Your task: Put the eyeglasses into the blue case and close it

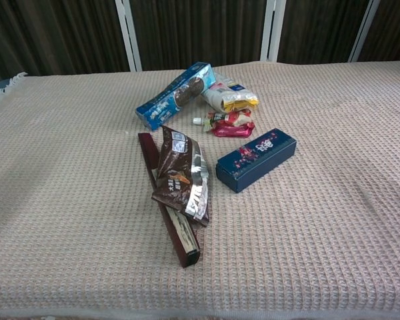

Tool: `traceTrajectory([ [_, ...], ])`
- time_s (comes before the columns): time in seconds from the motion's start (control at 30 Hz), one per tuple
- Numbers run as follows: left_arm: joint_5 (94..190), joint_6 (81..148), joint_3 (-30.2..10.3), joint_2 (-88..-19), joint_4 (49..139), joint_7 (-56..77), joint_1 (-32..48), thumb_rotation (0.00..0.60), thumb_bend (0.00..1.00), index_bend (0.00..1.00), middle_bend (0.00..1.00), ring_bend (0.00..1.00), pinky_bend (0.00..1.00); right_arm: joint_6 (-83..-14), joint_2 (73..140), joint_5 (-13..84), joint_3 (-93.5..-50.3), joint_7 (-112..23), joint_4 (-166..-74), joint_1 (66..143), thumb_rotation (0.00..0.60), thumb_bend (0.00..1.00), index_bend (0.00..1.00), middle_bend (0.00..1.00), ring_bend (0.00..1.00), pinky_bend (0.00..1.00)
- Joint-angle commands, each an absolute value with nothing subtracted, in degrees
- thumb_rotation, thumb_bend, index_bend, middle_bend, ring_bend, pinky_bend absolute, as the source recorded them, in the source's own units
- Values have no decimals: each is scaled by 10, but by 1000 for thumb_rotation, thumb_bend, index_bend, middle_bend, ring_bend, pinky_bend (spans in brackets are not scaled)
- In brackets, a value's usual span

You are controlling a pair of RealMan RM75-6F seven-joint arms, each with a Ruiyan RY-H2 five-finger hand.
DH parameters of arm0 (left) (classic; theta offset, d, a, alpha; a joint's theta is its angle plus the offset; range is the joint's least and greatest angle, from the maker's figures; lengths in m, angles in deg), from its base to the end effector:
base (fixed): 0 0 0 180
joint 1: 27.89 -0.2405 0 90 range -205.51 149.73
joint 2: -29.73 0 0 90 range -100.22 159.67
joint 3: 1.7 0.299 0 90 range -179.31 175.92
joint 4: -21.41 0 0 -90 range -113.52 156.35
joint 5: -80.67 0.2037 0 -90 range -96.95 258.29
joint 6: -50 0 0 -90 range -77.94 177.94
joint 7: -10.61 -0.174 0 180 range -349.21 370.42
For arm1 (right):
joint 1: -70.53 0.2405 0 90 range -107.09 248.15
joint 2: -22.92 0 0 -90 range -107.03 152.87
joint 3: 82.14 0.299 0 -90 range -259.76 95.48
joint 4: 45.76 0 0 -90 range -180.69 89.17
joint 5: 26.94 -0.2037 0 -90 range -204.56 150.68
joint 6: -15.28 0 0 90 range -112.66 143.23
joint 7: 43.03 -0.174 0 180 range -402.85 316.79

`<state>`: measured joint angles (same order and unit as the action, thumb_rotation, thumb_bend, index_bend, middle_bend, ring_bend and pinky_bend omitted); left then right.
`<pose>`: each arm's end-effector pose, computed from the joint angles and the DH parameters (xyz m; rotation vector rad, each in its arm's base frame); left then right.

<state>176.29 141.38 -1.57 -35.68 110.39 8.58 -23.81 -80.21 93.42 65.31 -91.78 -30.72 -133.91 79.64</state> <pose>-0.3298 0.1966 0.1773 -1.5066 -0.7480 -0.9687 -0.3259 -0.1933 0.1388 1.5890 -0.6860 0.8748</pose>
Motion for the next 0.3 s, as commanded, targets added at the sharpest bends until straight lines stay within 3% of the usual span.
traceTrajectory([
  [0.03,1771,1418,-12,-359,1103,81,-239,600,412,0,0,0,57,-818,924,658,-910,-336,-1328,776,600,401,33,0,0,0],
  [0.3,1779,1434,-7,-361,1099,78,-248,600,407,0,0,0,50,-795,919,667,-897,-340,-1335,771,600,402,46,0,0,0],
])
